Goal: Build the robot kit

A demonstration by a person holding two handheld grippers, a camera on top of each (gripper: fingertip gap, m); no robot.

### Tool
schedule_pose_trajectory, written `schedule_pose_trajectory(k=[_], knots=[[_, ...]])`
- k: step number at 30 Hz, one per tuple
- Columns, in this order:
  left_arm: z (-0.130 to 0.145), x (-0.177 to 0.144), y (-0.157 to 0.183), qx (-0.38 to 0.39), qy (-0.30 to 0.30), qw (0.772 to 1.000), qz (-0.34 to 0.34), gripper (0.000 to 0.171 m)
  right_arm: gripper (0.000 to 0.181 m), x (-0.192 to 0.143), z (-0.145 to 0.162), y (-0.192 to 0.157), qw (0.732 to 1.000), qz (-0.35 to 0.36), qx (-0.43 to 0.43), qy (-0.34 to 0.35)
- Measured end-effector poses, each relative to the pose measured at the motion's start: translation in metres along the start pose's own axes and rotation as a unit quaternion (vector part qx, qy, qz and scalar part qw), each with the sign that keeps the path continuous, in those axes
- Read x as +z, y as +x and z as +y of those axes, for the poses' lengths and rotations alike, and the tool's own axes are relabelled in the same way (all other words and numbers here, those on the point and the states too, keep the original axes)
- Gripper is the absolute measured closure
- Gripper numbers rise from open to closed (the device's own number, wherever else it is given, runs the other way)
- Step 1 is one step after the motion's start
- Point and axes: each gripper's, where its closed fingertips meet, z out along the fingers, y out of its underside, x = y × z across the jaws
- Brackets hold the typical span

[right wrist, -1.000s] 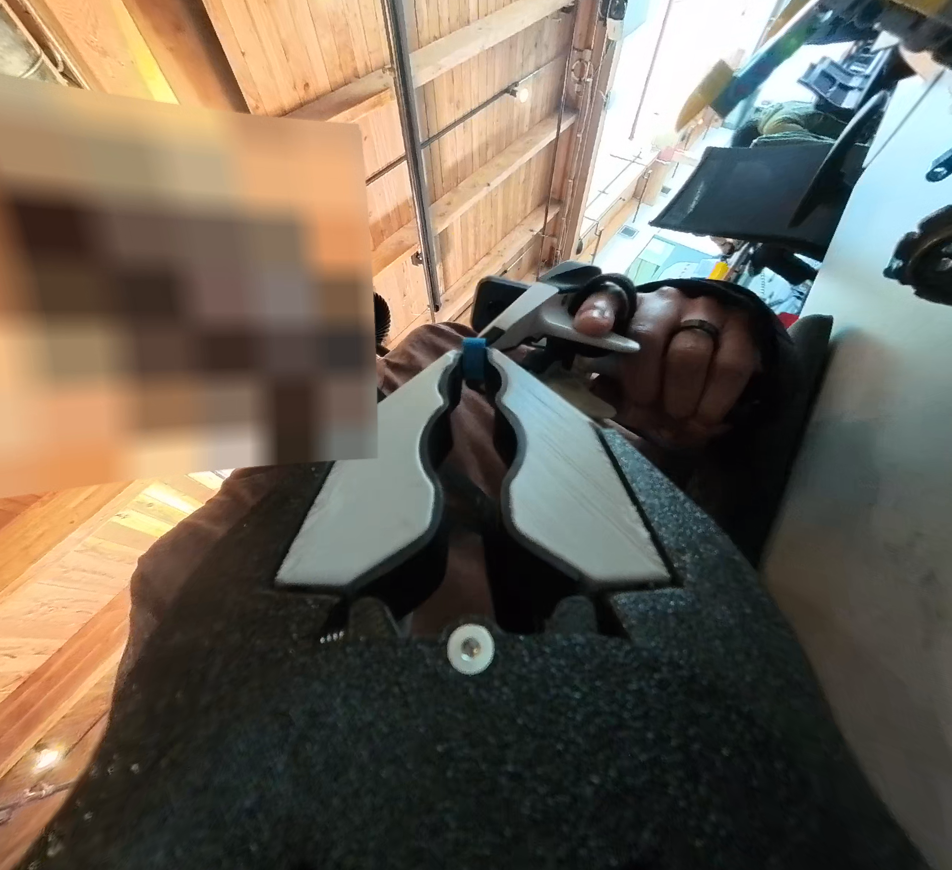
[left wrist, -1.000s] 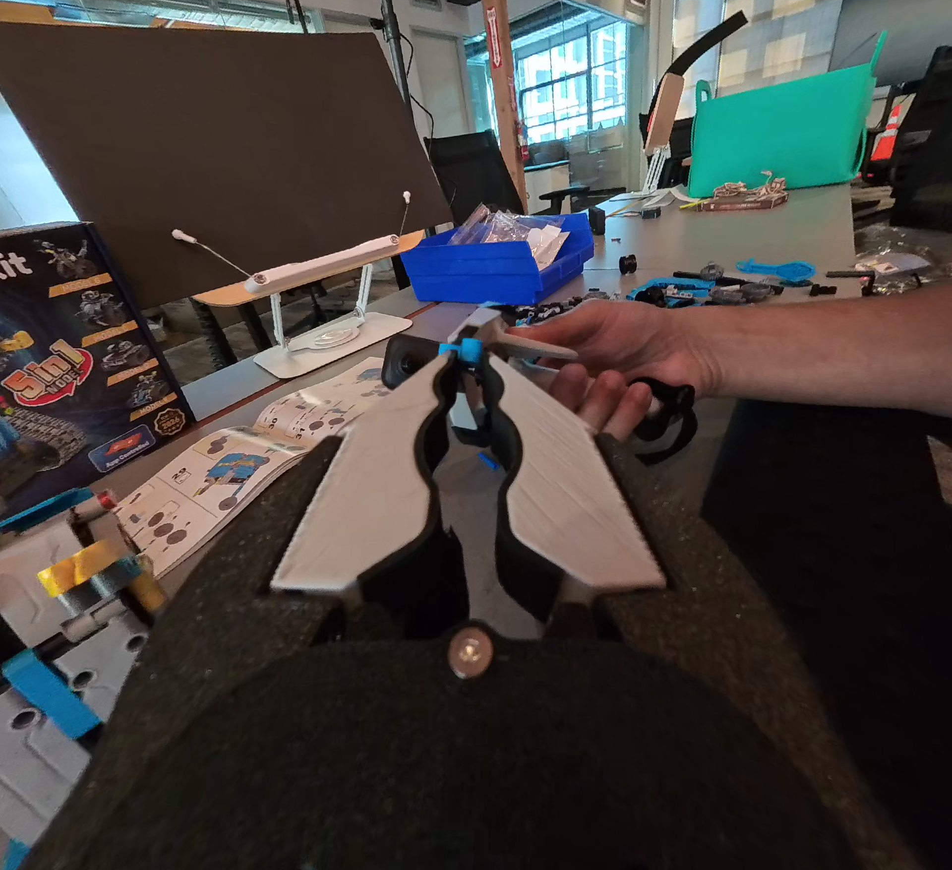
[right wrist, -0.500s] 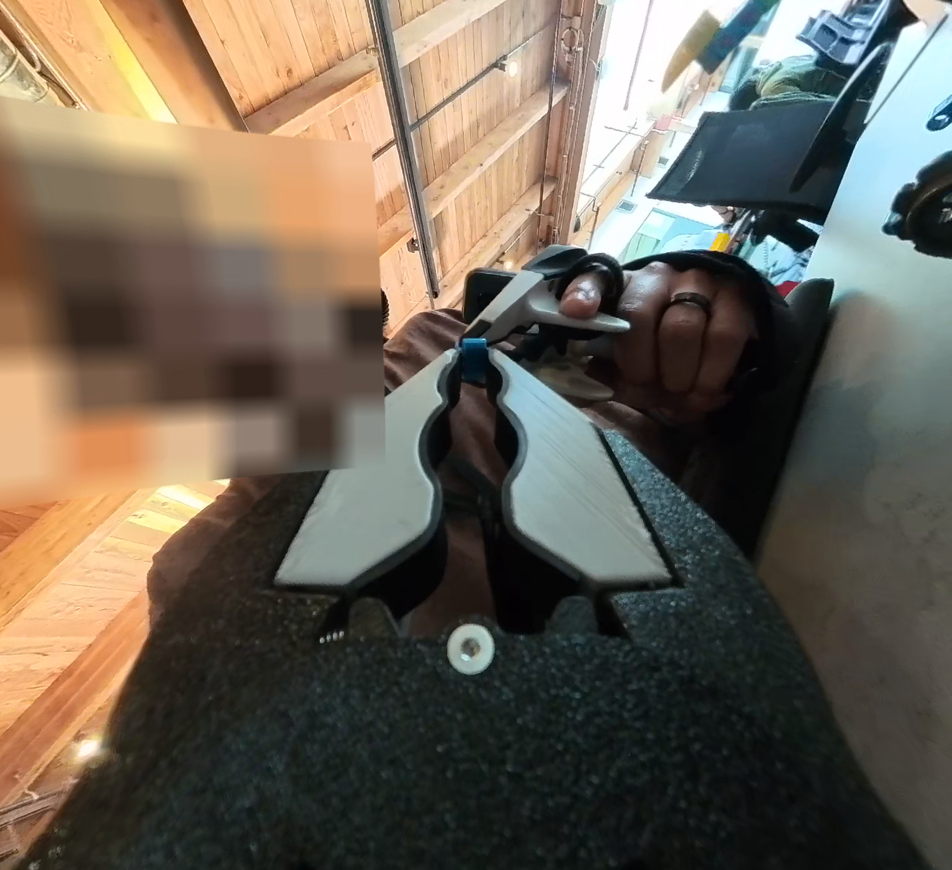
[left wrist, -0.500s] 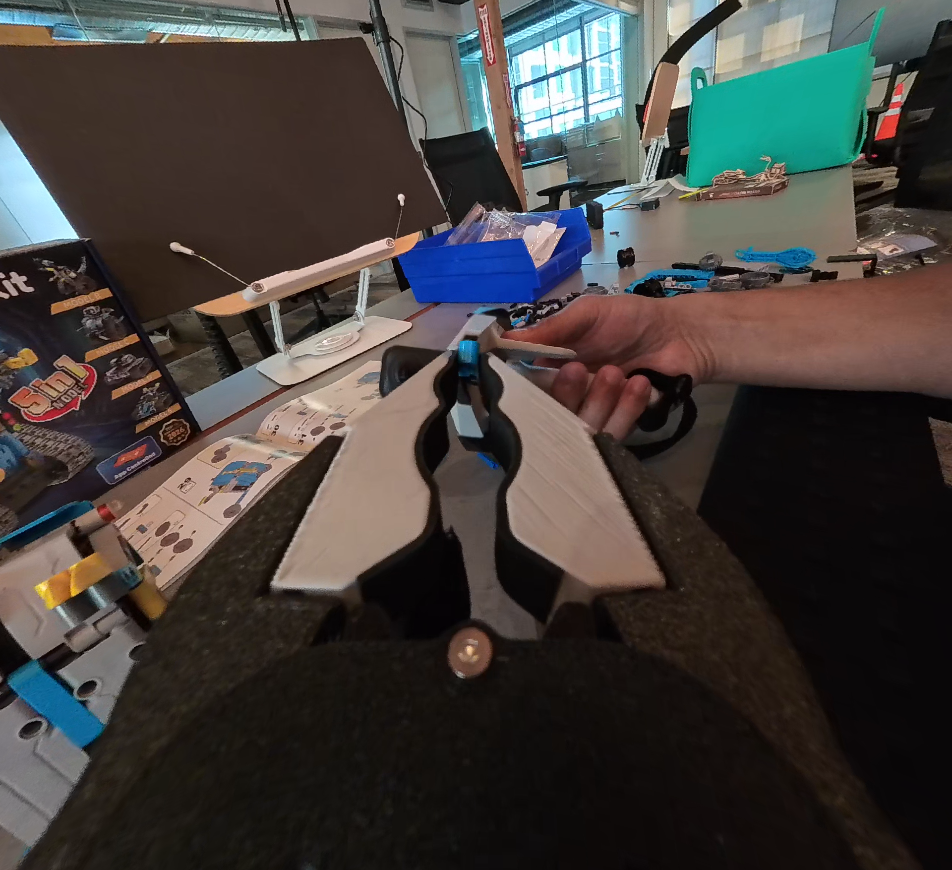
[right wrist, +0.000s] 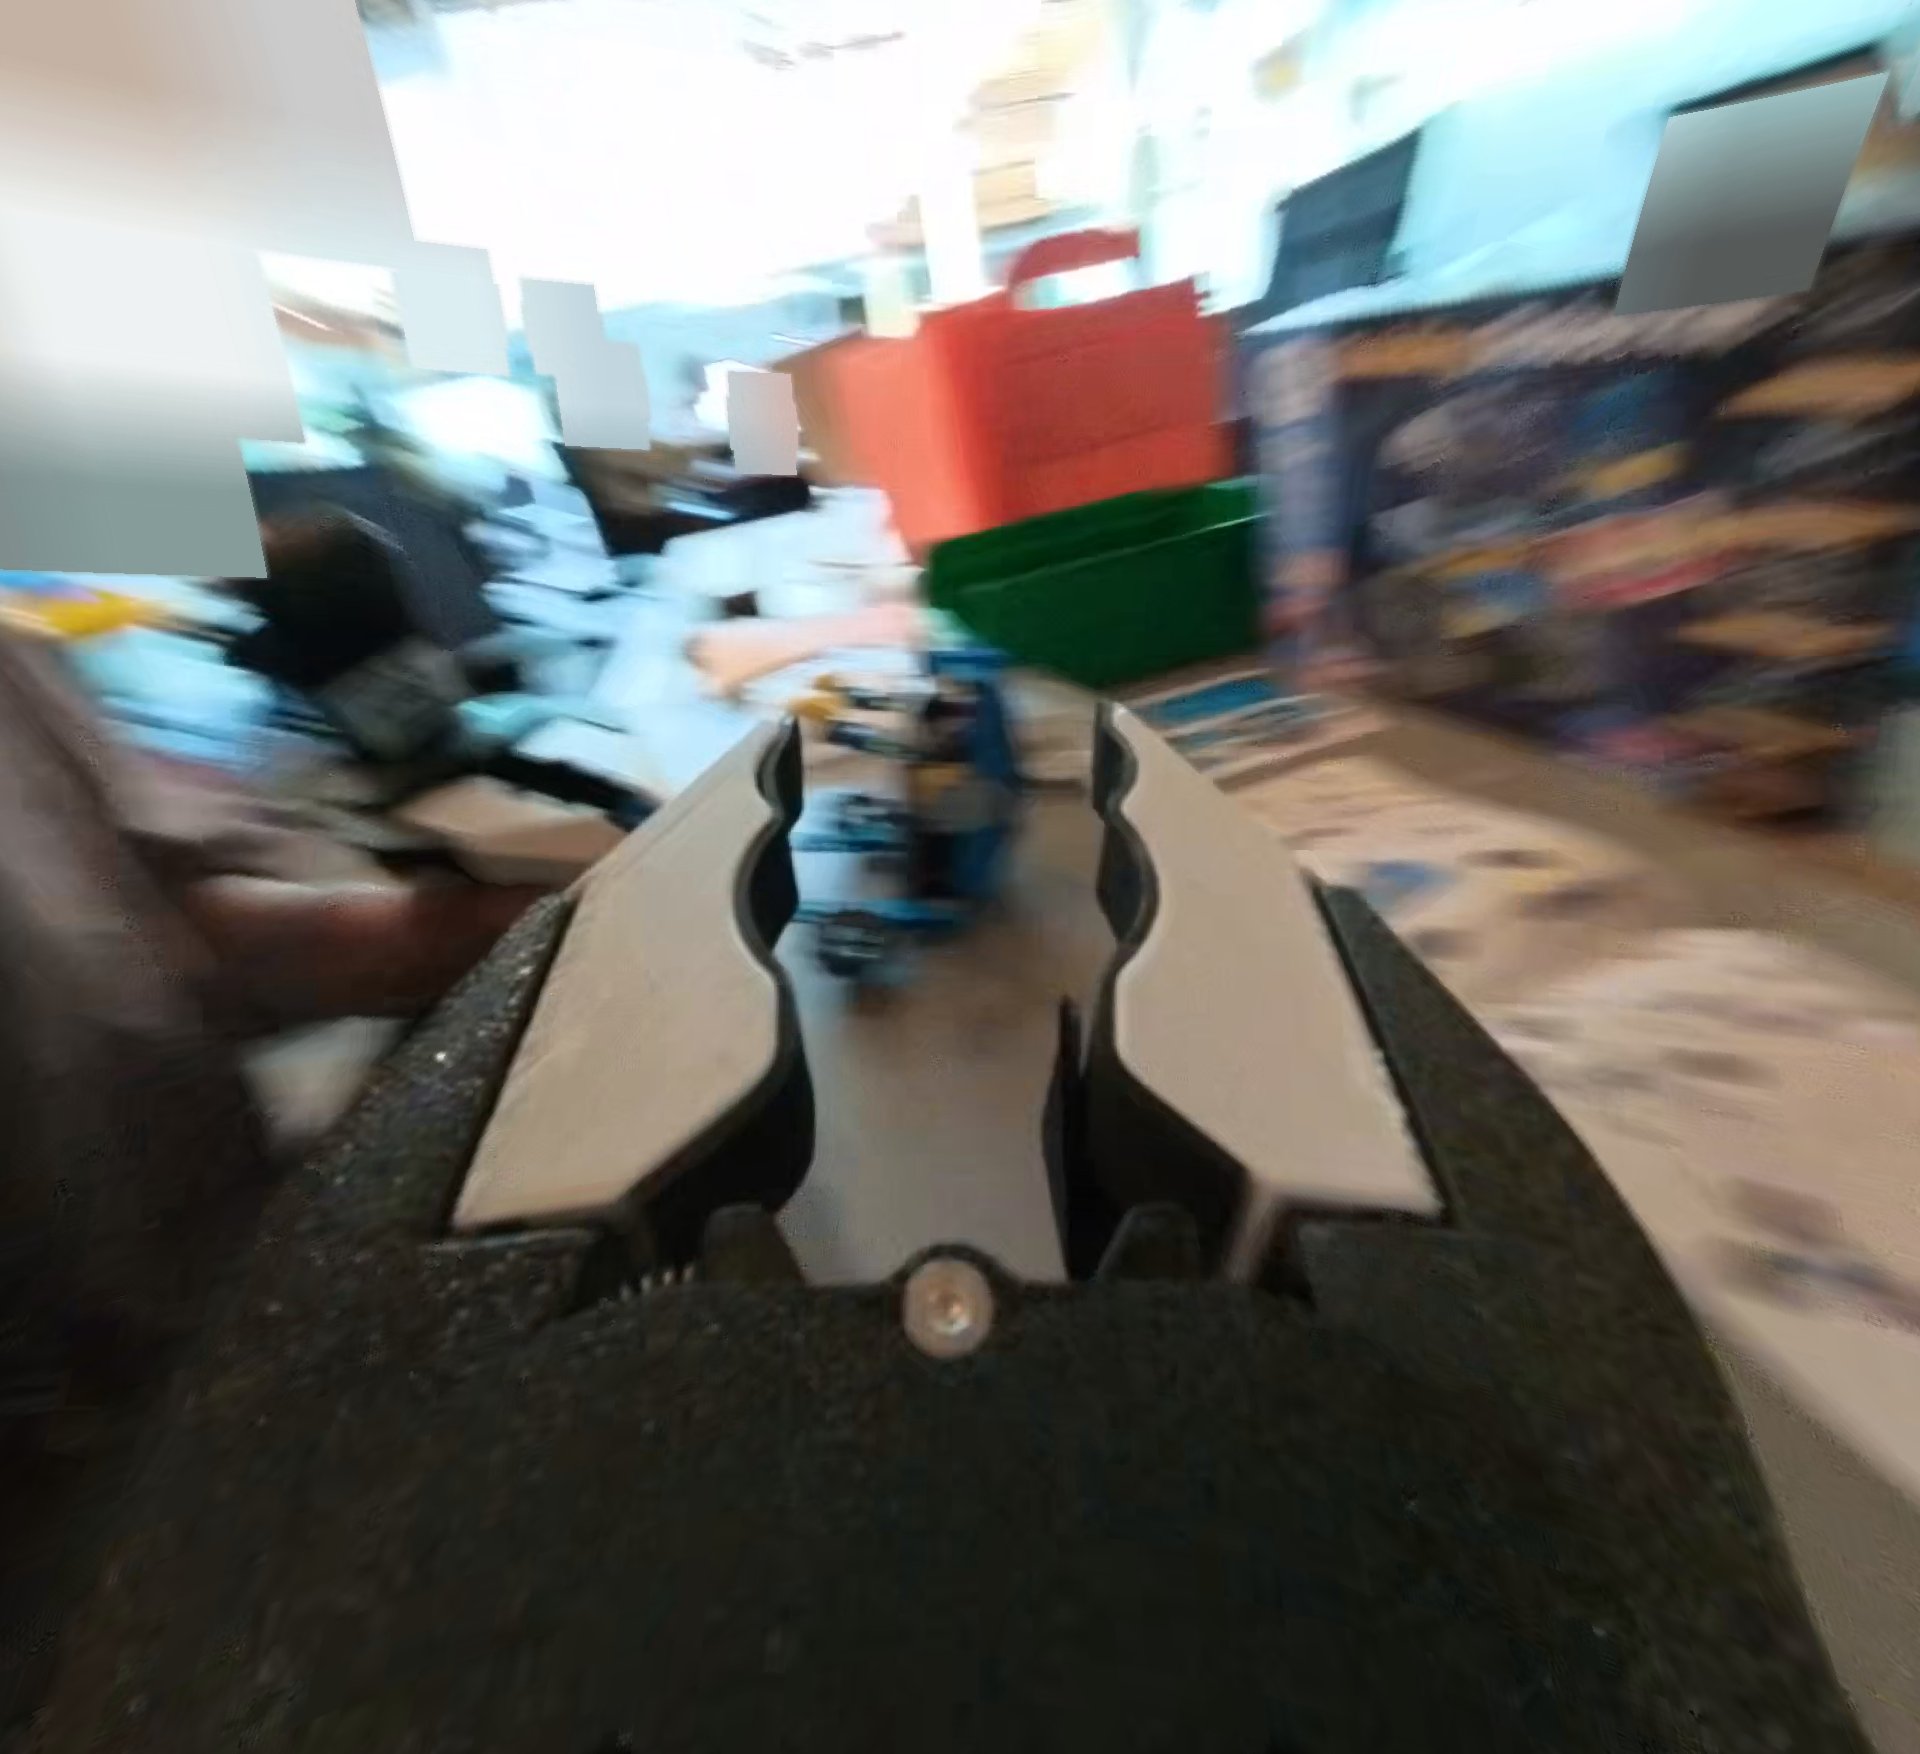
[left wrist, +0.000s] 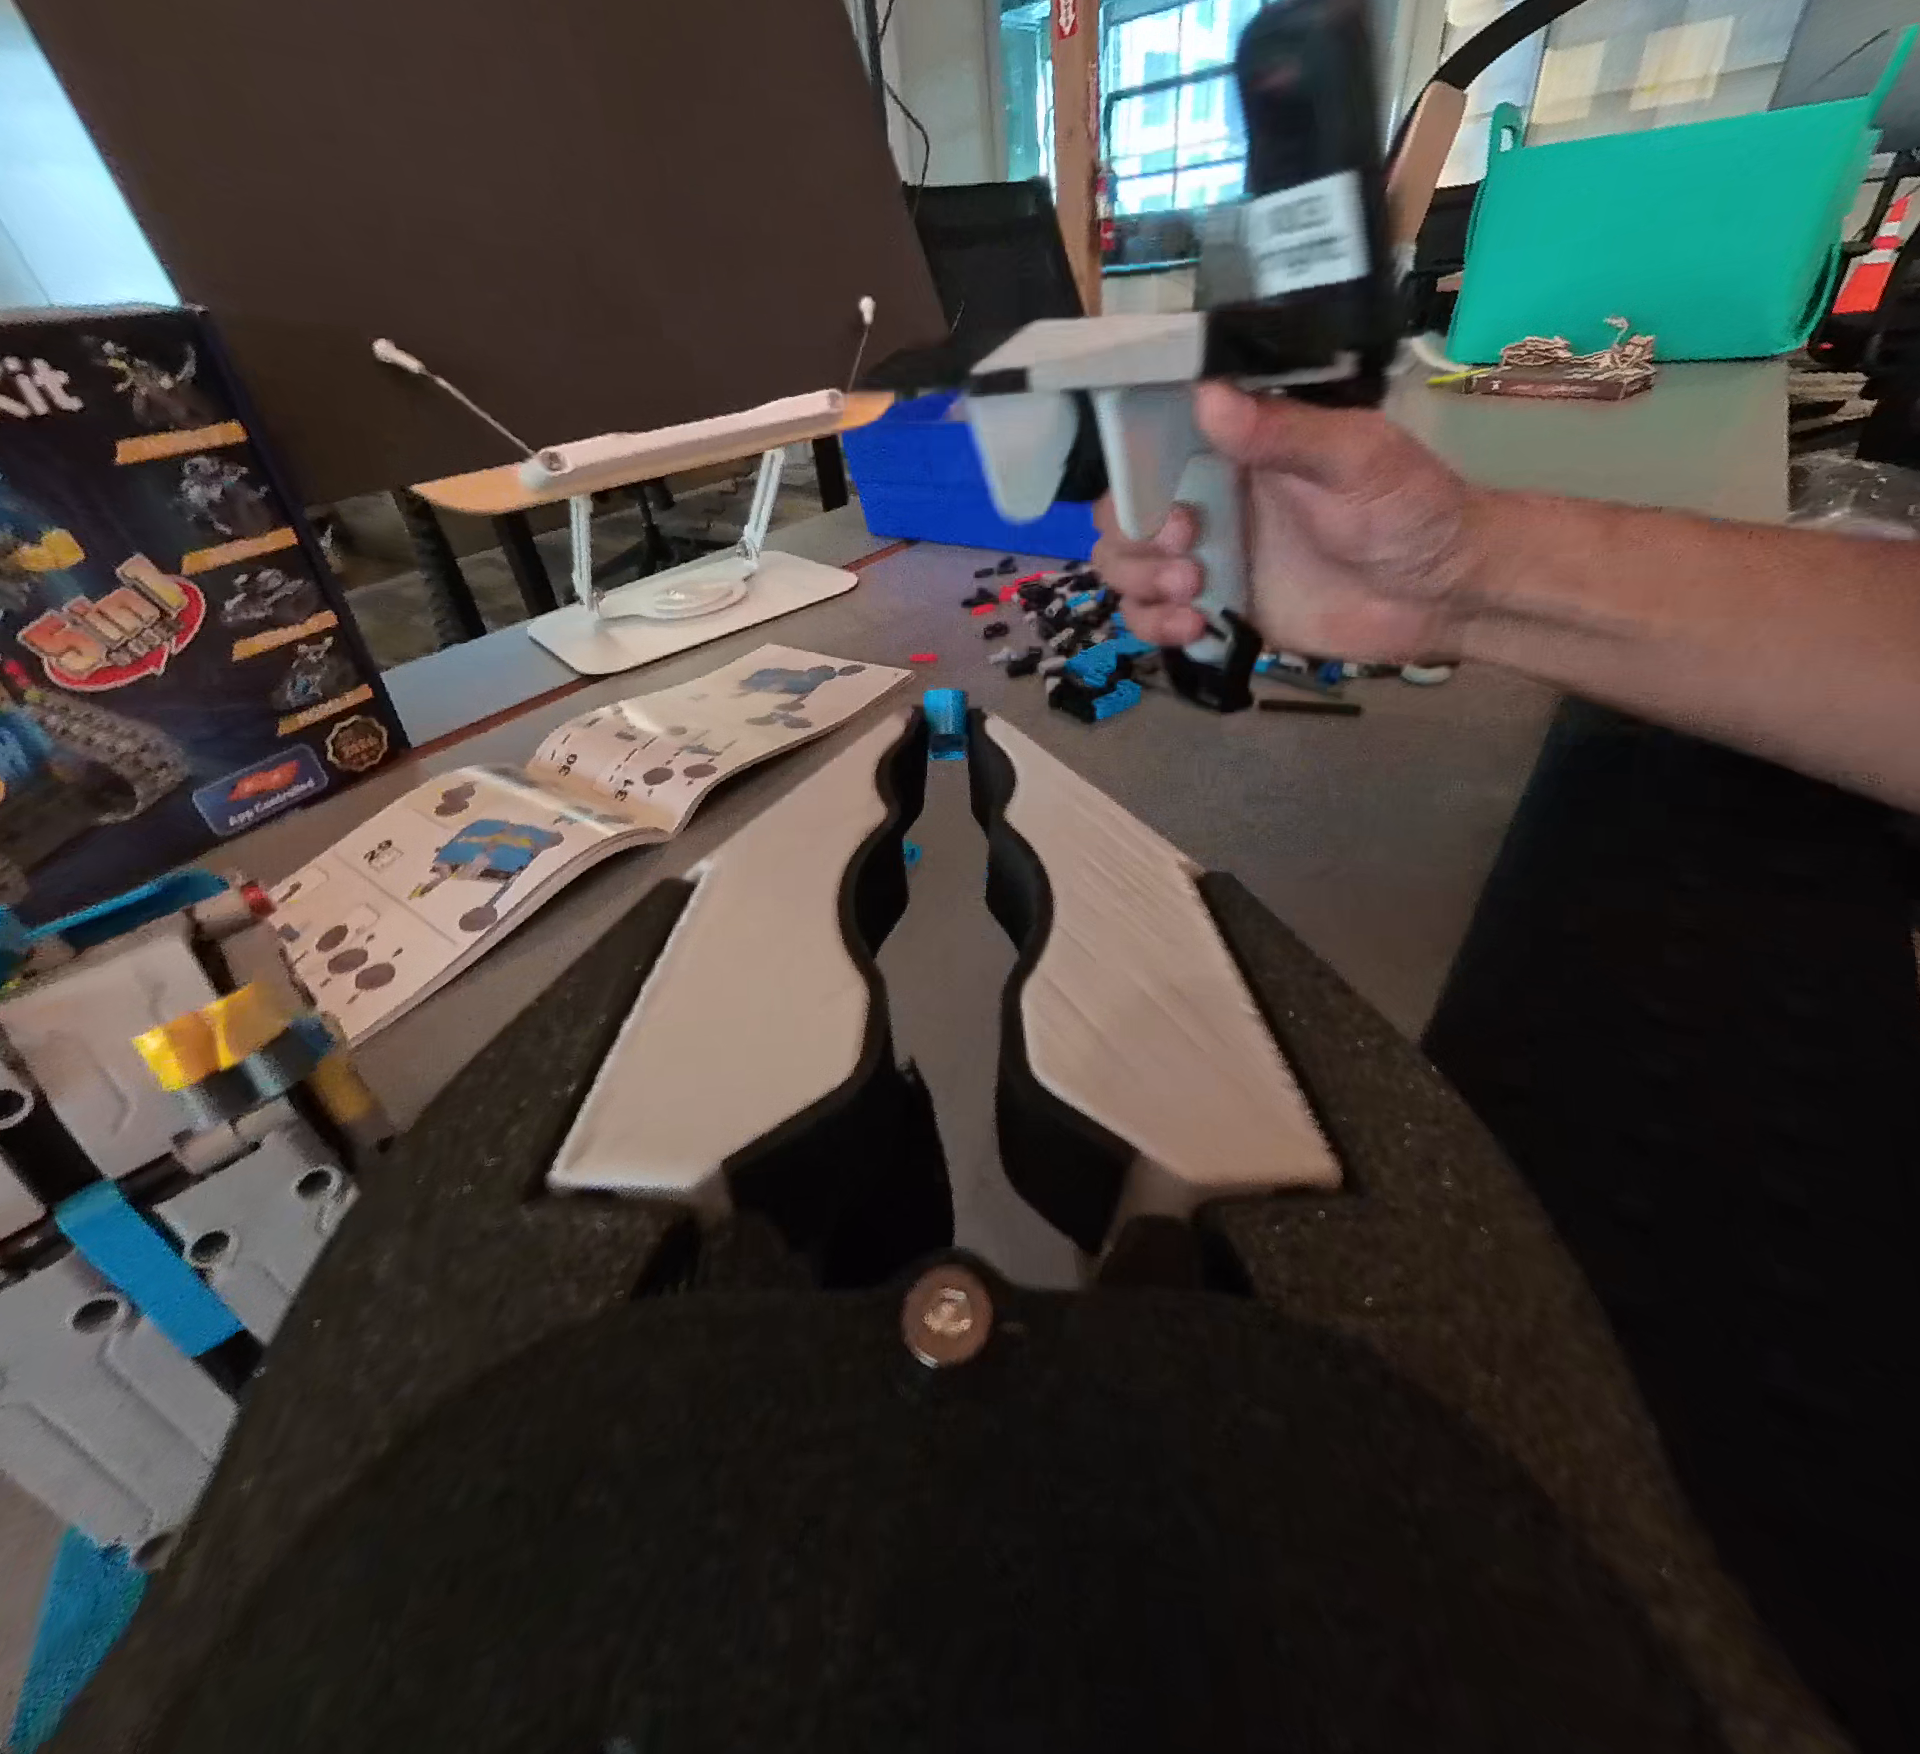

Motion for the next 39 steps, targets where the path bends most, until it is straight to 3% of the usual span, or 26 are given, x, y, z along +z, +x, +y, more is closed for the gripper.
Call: schedule_pose_trajectory(k=[1,2,3,4,6,8,10,14,18,22,24,30,34,39], knots=[[0.001,0.0,-0.003,-0.005,-0.003,1.0,-0.004,0.165,0.123,-0.012,-0.005,0.005,0.996,0.053,-0.077,0.002],[0.002,0.0,-0.005,-0.01,-0.006,1.0,-0.008,0.165,0.133,-0.023,-0.002,0.002,0.989,0.073,-0.127,-0.017],[0.004,0.001,-0.007,-0.014,-0.01,1.0,-0.009,0.165,0.159,-0.032,0.005,-0.002,0.983,0.076,-0.159,-0.045],[0.006,0.002,-0.008,-0.019,-0.016,1.0,-0.01,0.165,0.165,-0.036,0.022,-0.008,0.978,0.058,-0.17,-0.101],[0.009,0.003,-0.01,-0.021,-0.02,0.999,-0.013,0.165,0.142,-0.046,0.072,-0.011,0.96,0.029,-0.116,-0.253],[0.011,0.004,-0.008,-0.024,-0.026,0.999,-0.005,0.165,0.149,-0.054,0.111,-0.004,0.929,0.026,-0.102,-0.355],[0.011,0.005,-0.006,-0.018,-0.027,0.999,-0.004,0.165,0.161,-0.053,0.134,-0.001,0.914,0.011,-0.086,-0.397],[0.013,0.006,-0.003,-0.01,-0.031,0.999,0.0,0.165,0.157,-0.062,0.162,0.019,0.875,-0.005,-0.096,-0.474],[0.016,0.008,-0.002,-0.014,-0.039,0.999,0.006,0.165,0.158,-0.048,0.158,0.014,0.883,-0.097,-0.108,-0.447],[0.018,0.008,-0.003,-0.018,-0.041,0.999,0.005,0.165,0.157,-0.05,0.173,0.021,0.851,-0.127,-0.143,-0.49],[0.018,0.009,-0.003,-0.019,-0.041,0.999,0.004,0.165,0.158,-0.046,0.171,0.02,0.849,-0.134,-0.146,-0.489],[0.018,0.008,-0.007,-0.028,-0.039,0.999,0.0,0.165,0.158,-0.041,0.161,0.018,0.853,-0.119,-0.176,-0.476],[0.017,0.007,-0.013,-0.048,-0.031,0.998,-0.006,0.165,0.15,-0.033,0.155,0.017,0.876,-0.088,-0.141,-0.453],[0.018,0.005,-0.022,-0.075,-0.029,0.997,-0.018,0.165,0.158,-0.03,0.147,0.016,0.904,-0.015,-0.087,-0.417]])
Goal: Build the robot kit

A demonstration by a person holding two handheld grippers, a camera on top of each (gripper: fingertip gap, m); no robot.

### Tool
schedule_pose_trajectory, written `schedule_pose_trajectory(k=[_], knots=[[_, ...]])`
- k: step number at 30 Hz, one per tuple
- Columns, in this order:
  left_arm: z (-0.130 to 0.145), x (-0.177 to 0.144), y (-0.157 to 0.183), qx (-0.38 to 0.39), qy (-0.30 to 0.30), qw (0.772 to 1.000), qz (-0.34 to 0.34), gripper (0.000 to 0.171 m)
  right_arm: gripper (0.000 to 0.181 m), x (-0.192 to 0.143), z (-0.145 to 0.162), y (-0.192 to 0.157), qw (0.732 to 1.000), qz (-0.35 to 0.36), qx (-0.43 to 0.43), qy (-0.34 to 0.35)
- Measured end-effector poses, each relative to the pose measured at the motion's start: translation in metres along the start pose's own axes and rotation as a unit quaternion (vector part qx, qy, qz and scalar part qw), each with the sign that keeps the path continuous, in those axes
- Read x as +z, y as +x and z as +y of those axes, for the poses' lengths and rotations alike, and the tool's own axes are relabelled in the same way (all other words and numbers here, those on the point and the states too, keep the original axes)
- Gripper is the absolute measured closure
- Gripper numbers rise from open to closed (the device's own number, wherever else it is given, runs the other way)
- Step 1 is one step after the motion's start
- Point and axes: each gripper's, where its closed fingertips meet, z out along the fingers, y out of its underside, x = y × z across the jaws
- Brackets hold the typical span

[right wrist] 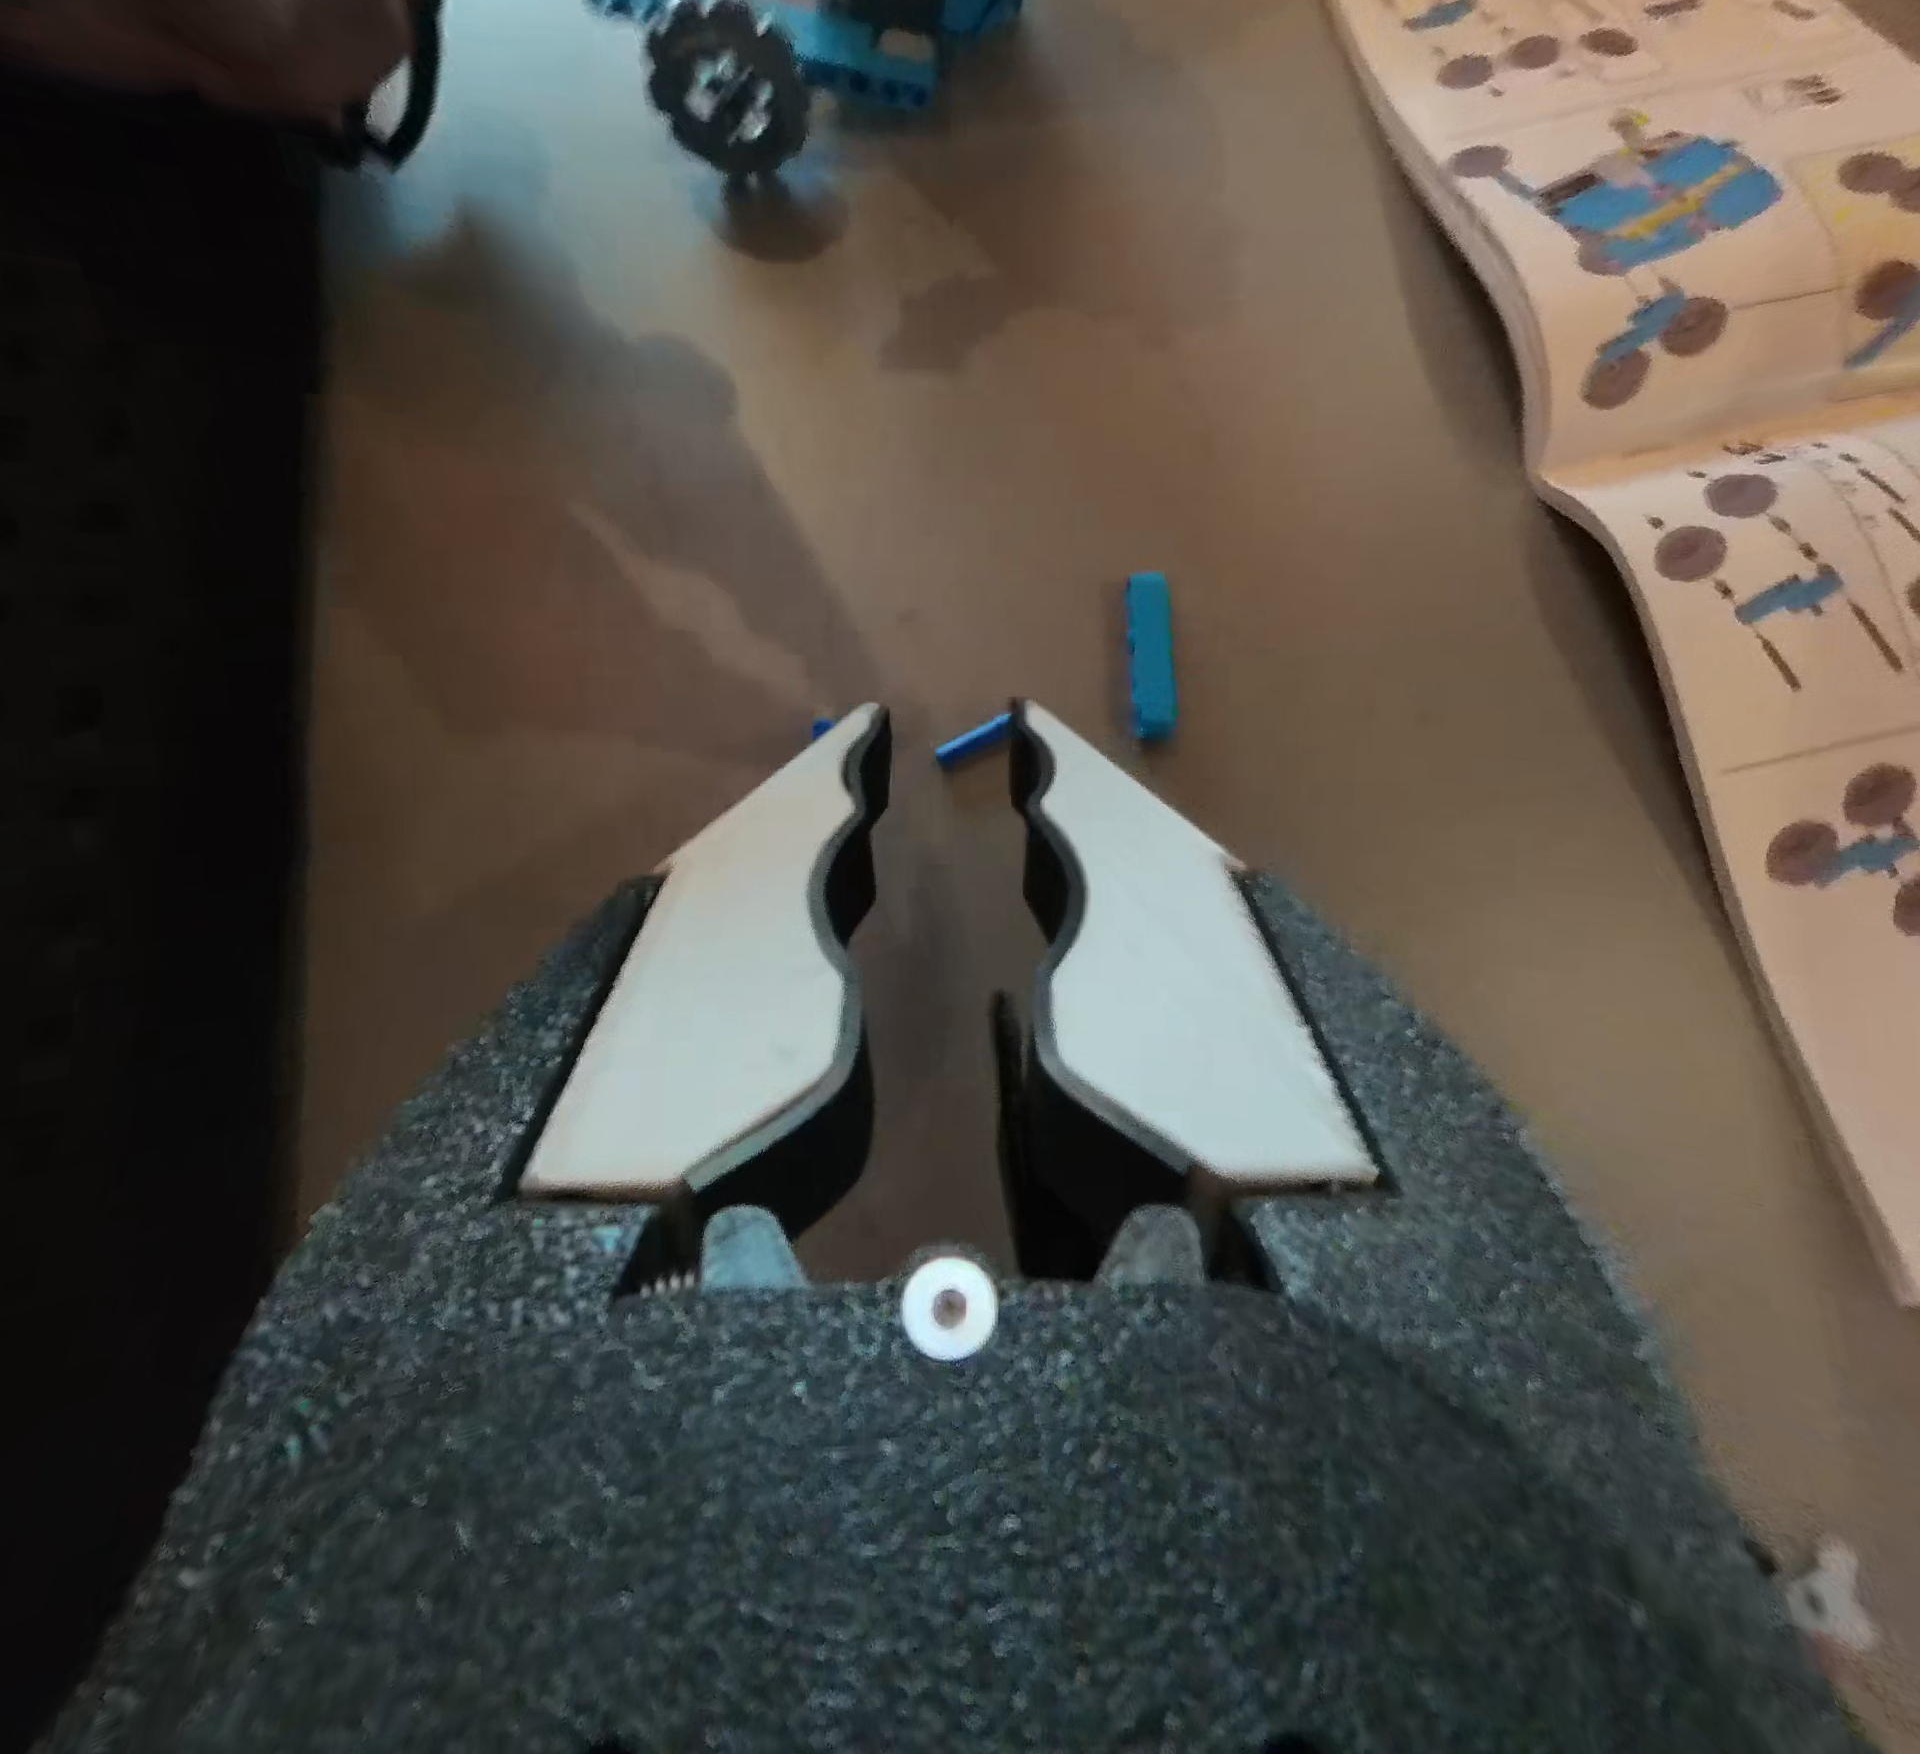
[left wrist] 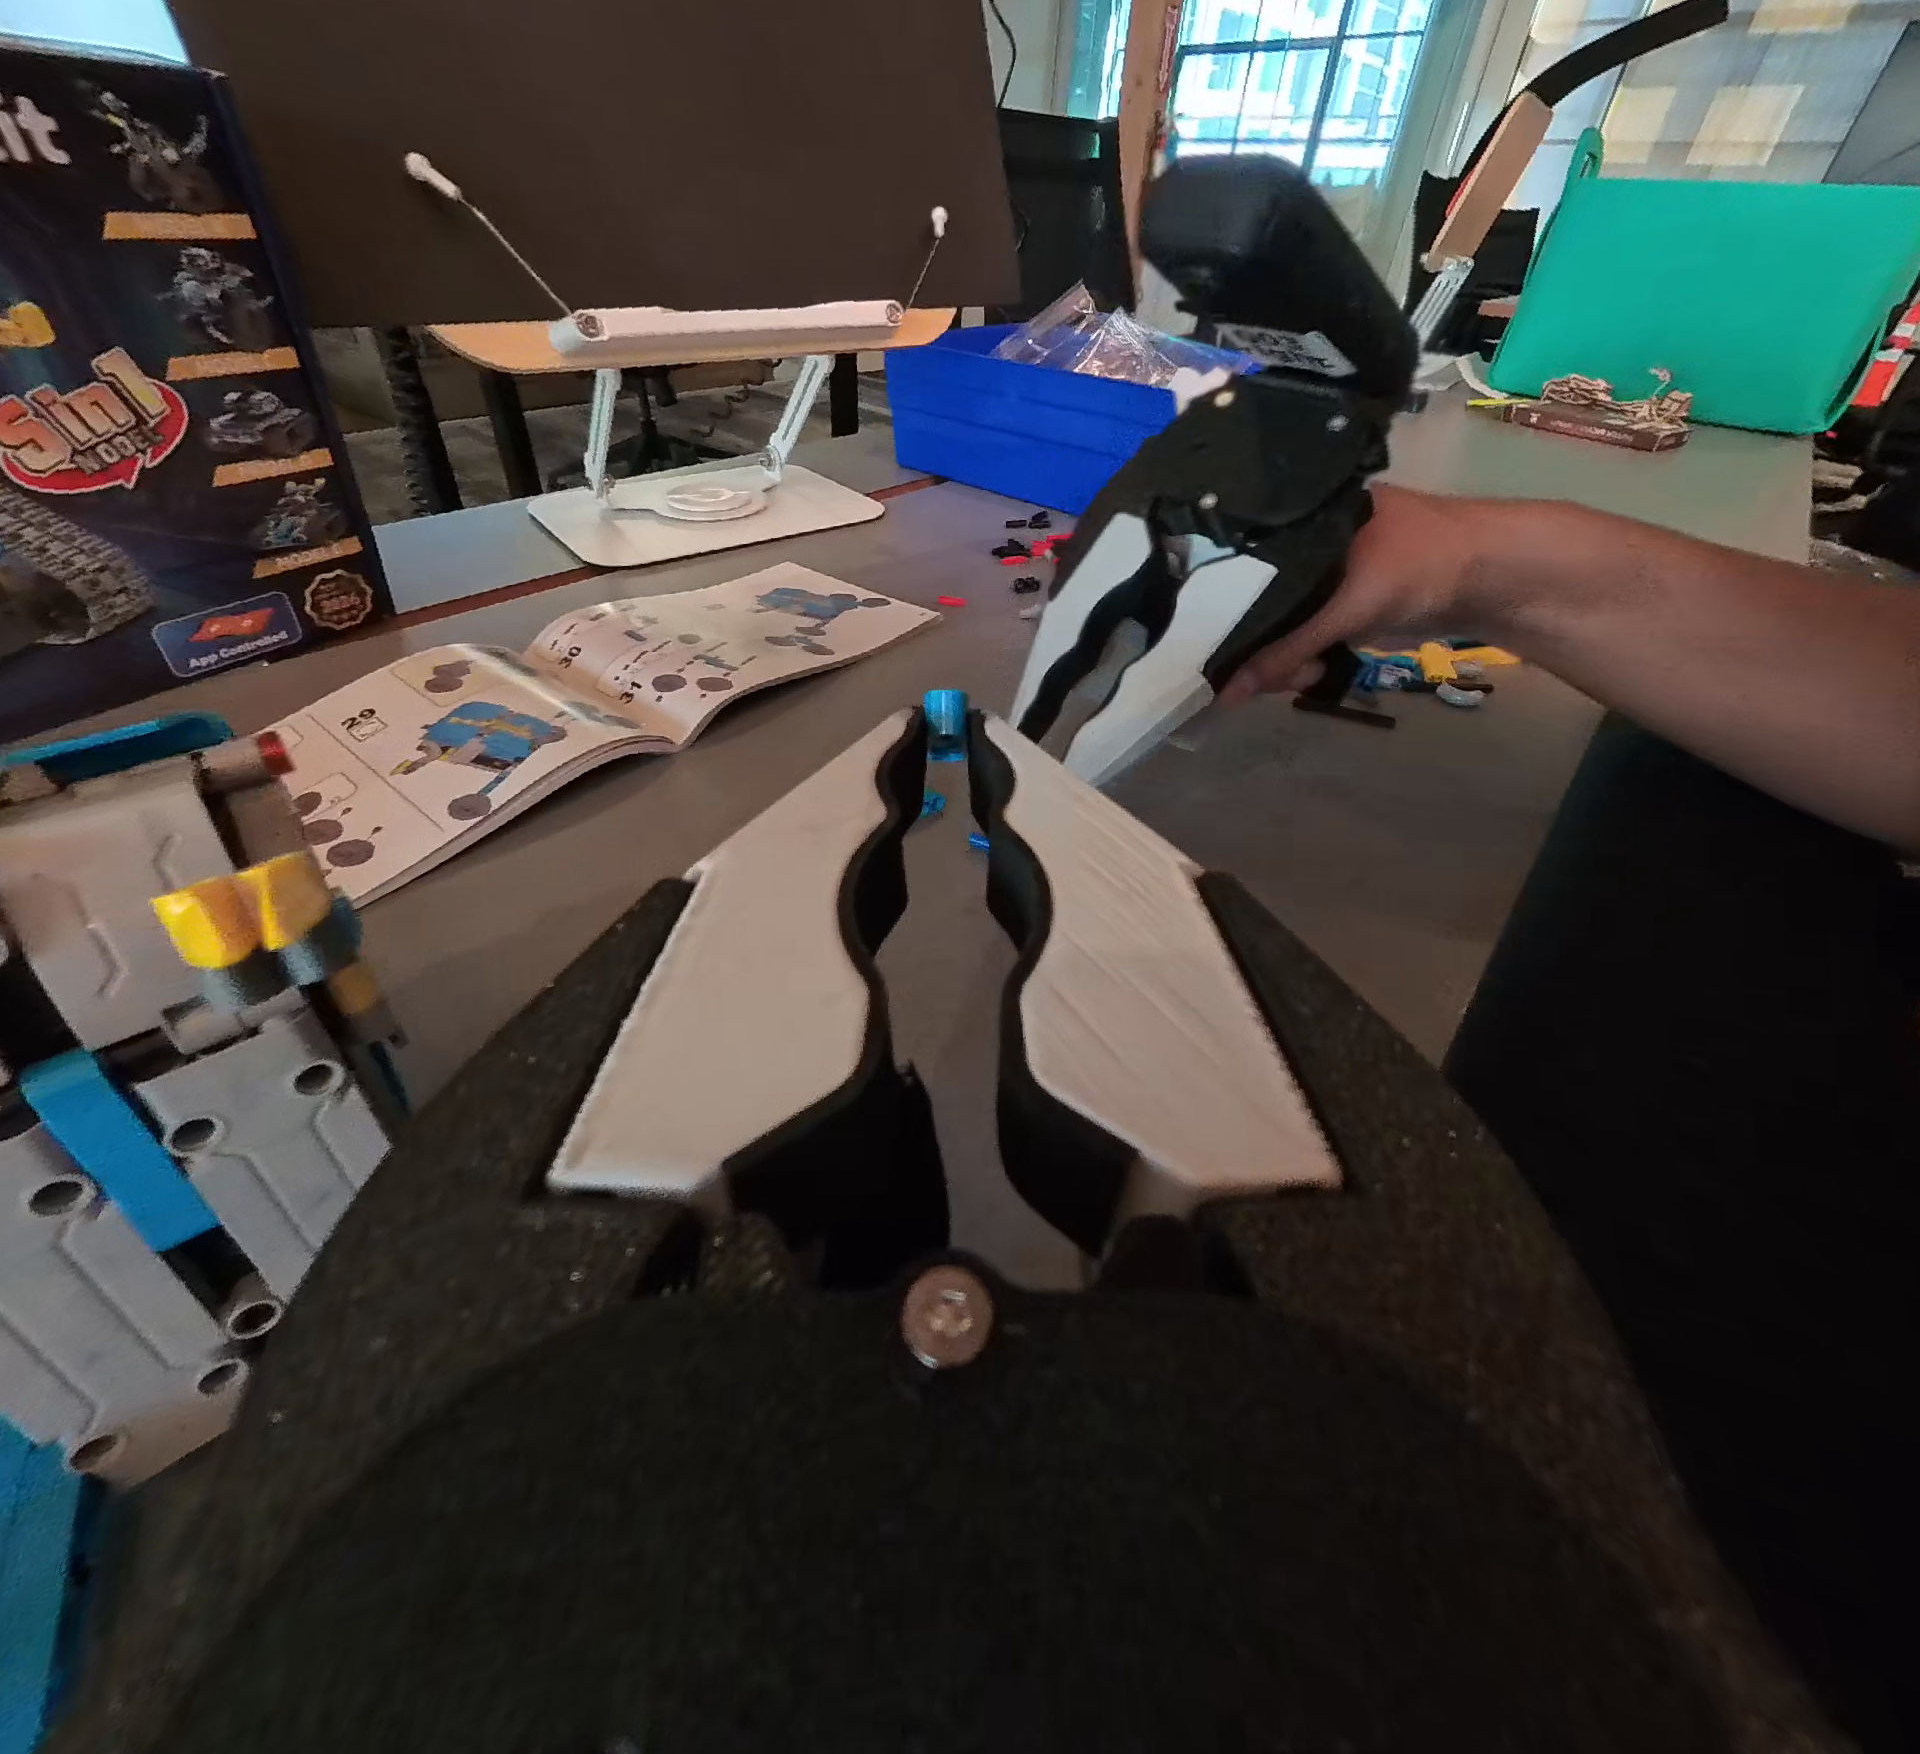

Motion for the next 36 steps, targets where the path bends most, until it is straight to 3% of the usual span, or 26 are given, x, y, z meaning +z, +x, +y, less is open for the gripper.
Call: schedule_pose_trajectory(k=[5,10,20,33,36], knots=[[0.003,0.003,-0.002,-0.002,-0.008,1.0,-0.003,0.165,0.155,0.002,-0.006,0.009,0.989,0.082,0.116,0.047],[-0.001,0.001,-0.006,0.01,0.002,1.0,-0.02,0.165,0.16,0.017,0.008,-0.002,0.974,0.119,0.194,0.006],[0.001,0.001,-0.01,-0.008,-0.002,1.0,-0.02,0.165,0.17,0.021,0.011,0.001,0.964,0.161,0.212,0.02],[0.005,0.003,-0.005,0.011,-0.015,1.0,-0.017,0.165,0.16,0.008,0.02,0.022,0.954,0.21,0.215,0.014],[0.008,0.004,-0.003,0.014,-0.022,1.0,-0.013,0.165,0.16,0.013,0.023,0.023,0.956,0.187,0.228,-0.008]])
